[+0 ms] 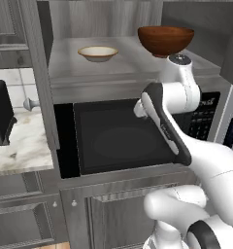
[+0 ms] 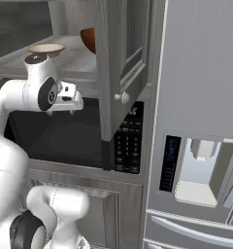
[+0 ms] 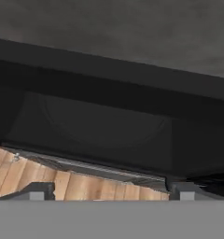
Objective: Take the smaller bowl and place it next to the appetizer plate on the dining counter , and place the larger bowl next to the plate with cooked food.
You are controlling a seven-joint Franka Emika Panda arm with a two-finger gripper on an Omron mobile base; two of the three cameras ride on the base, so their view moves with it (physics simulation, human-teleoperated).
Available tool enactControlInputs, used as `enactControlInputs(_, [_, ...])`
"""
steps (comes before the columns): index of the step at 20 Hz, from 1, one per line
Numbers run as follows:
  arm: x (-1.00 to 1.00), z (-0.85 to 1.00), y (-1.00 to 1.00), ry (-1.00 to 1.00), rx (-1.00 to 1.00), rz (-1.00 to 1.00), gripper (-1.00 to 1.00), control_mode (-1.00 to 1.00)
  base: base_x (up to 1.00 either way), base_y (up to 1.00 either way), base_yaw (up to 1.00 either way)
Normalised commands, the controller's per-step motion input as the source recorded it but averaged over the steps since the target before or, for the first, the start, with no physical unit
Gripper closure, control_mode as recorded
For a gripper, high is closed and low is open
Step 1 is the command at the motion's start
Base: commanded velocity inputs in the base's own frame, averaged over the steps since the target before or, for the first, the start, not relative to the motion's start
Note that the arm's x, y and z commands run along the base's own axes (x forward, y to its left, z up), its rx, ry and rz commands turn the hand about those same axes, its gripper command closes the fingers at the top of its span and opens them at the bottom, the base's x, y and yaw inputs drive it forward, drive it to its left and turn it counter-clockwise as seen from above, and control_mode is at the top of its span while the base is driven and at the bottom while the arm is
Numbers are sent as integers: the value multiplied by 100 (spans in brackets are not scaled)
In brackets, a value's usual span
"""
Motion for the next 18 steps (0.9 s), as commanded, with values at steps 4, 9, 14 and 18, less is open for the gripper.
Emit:
enactControlInputs(4, [-23, 75, 36, -30, -23, 0, -100, -100, 0, 0, 0])
enactControlInputs(9, [-4, 100, 13, -16, -24, 0, -100, -100, 0, 0, 0])
enactControlInputs(14, [11, 86, 20, -15, -8, 4, -100, -100, 0, 0, 0])
enactControlInputs(18, [39, 37, 3, -14, -18, 4, -100, -100, 0, 0, 0])
